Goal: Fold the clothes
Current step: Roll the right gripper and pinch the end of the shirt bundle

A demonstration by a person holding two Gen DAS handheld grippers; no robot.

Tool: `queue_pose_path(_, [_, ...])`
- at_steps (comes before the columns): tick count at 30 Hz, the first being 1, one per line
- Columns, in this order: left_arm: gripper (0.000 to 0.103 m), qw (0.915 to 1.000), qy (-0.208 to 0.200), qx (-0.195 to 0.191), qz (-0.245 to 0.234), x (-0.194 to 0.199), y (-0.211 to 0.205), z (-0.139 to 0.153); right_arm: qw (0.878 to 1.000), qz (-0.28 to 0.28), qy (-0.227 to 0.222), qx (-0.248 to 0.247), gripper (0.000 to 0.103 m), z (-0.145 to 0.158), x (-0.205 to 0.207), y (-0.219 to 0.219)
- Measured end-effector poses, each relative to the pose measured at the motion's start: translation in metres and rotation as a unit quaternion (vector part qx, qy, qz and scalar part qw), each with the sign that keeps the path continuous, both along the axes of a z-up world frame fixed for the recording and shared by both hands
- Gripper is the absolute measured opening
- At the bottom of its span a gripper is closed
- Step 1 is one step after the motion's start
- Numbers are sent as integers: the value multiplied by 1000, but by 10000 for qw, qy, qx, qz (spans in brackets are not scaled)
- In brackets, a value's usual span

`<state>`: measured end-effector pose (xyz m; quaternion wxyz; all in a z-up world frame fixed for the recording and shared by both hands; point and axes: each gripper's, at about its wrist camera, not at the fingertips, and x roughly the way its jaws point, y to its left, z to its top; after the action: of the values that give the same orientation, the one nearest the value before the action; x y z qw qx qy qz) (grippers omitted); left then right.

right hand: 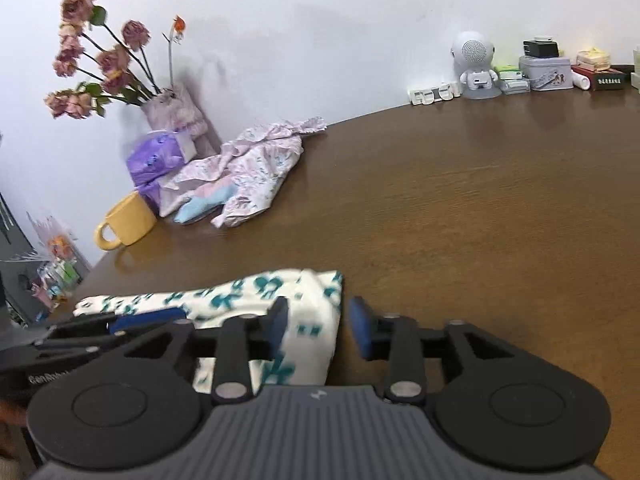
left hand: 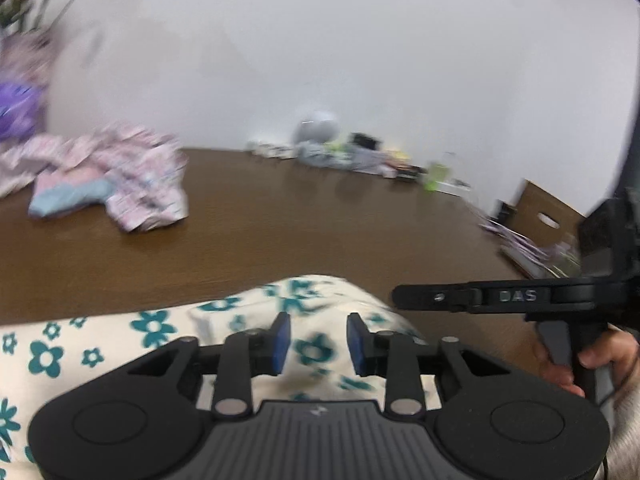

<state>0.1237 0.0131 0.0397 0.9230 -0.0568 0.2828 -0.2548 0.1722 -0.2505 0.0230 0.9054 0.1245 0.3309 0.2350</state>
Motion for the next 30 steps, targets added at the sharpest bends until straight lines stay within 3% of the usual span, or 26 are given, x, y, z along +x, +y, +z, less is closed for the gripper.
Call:
queue_pose_path(6, [33, 9974, -136, 617, -344, -19, -14, -4, 9987, 106, 281, 405, 46, -5, -16, -16])
queue_pose_path(11, [31, 9960, 125, 796, -390, -15, -15, -19, 9955, 56, 580, 743, 46, -18, -10, -20])
queue_pose_path(16, [31, 9955, 108, 814, -466, -14, -10, -24, 9910, 46, 728, 1119, 46, -29, -5, -22])
queue_pose_path(30, [31, 9971, 219, 557, -465, -11, -3, -24, 9839, -19, 833, 1579, 44, -38, 2, -17])
